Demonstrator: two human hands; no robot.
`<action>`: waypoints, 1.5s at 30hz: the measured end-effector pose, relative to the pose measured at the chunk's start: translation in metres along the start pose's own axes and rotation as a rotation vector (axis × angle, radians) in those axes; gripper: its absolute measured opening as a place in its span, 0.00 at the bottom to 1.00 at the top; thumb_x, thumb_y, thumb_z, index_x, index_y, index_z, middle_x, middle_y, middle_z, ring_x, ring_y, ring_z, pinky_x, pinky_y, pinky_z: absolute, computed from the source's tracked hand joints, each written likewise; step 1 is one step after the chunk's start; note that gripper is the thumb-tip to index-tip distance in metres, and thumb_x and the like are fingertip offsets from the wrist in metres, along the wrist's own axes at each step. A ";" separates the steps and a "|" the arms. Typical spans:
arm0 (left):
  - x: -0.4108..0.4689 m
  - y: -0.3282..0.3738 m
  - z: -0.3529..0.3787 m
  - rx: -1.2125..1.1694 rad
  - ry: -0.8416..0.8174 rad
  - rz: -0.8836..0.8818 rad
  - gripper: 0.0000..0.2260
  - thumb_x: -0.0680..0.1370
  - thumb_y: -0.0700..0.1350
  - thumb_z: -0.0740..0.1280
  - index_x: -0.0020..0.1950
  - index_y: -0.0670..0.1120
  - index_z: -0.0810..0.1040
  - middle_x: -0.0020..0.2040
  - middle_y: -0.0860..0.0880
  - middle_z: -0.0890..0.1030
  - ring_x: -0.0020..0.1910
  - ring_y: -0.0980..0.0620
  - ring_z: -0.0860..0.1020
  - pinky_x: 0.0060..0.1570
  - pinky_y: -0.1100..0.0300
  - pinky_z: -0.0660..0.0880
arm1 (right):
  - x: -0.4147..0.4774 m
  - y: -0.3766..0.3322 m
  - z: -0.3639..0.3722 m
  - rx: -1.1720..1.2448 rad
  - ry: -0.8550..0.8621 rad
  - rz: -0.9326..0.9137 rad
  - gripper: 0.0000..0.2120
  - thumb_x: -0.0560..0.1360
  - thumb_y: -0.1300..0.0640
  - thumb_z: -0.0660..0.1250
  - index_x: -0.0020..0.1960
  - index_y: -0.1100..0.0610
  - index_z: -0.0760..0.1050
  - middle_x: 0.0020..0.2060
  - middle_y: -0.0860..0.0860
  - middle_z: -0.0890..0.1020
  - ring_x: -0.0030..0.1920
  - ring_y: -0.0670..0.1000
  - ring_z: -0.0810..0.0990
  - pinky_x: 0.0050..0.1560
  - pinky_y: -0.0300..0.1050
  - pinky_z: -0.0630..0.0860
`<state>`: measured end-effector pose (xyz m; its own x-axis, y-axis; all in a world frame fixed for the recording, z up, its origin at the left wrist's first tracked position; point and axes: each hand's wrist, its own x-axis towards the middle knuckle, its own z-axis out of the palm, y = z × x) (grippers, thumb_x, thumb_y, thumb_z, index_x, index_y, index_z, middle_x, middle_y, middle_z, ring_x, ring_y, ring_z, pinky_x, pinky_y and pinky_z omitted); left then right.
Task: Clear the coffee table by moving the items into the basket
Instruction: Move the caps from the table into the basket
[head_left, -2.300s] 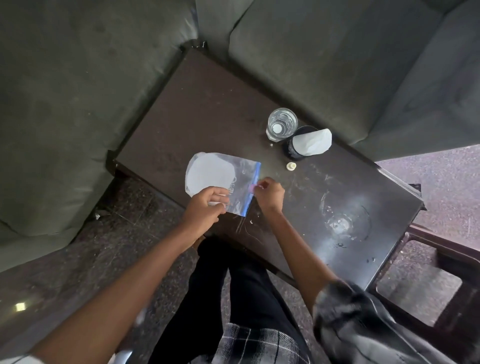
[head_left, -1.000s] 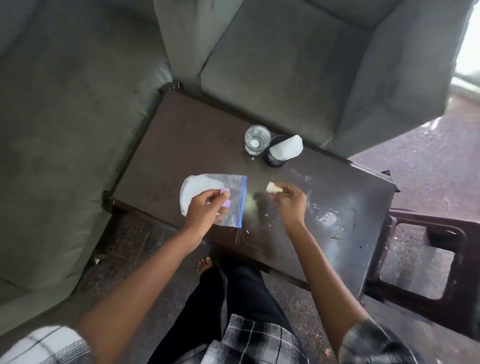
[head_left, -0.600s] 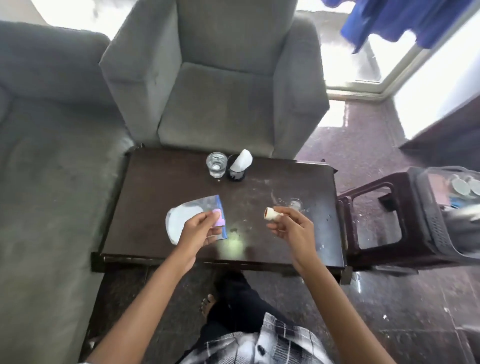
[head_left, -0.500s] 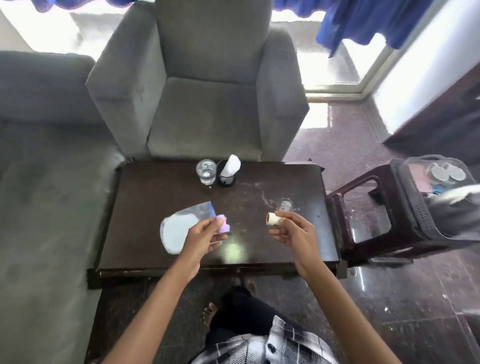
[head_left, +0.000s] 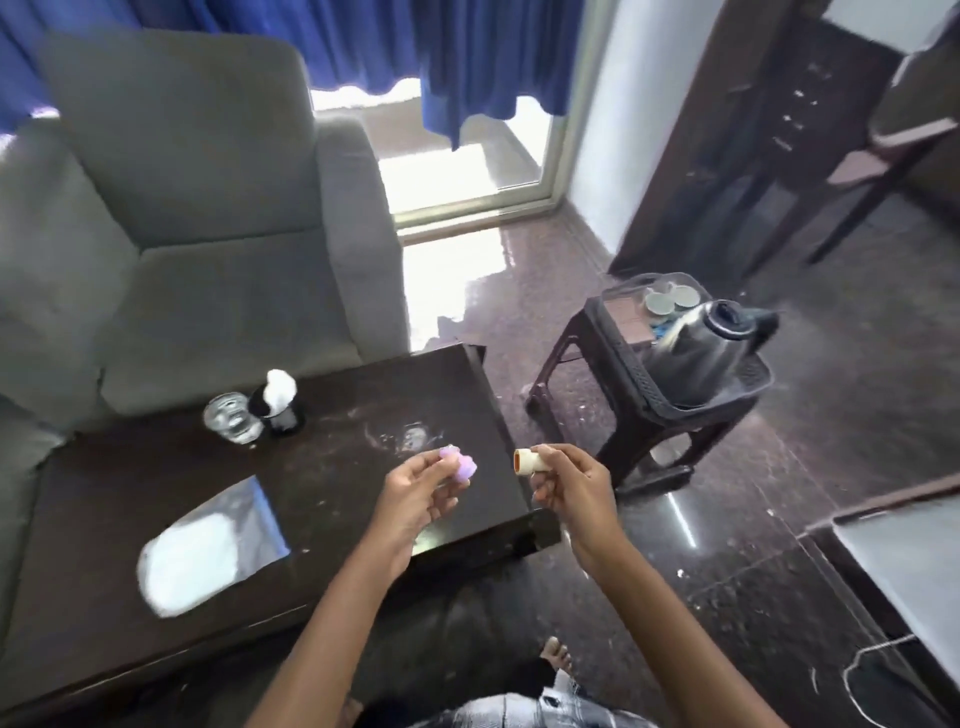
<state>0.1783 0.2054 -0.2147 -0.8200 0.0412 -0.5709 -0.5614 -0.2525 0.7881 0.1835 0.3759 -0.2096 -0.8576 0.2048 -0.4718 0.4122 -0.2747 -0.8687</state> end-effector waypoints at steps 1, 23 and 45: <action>0.005 -0.004 0.024 -0.001 -0.027 -0.008 0.05 0.76 0.43 0.67 0.51 0.48 0.79 0.43 0.51 0.85 0.41 0.54 0.82 0.44 0.63 0.74 | 0.007 -0.008 -0.022 0.012 0.012 -0.002 0.07 0.76 0.63 0.62 0.47 0.65 0.78 0.27 0.54 0.75 0.23 0.45 0.70 0.24 0.35 0.68; 0.164 0.031 0.312 0.098 -0.240 -0.027 0.03 0.75 0.41 0.68 0.48 0.47 0.77 0.40 0.51 0.84 0.35 0.57 0.82 0.41 0.62 0.76 | 0.165 -0.150 -0.239 0.171 0.123 -0.015 0.05 0.76 0.62 0.63 0.47 0.61 0.77 0.29 0.55 0.79 0.25 0.47 0.76 0.29 0.37 0.75; 0.323 0.078 0.443 0.095 0.166 0.016 0.06 0.76 0.39 0.67 0.51 0.45 0.71 0.47 0.43 0.81 0.40 0.50 0.81 0.35 0.64 0.79 | 0.514 -0.178 -0.332 -0.917 -0.014 0.043 0.07 0.69 0.62 0.66 0.46 0.63 0.80 0.43 0.61 0.83 0.43 0.61 0.82 0.45 0.54 0.79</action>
<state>-0.1802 0.6275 -0.2358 -0.8037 -0.1243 -0.5819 -0.5628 -0.1586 0.8112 -0.2284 0.8416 -0.3476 -0.8372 0.1984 -0.5096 0.5210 0.5727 -0.6329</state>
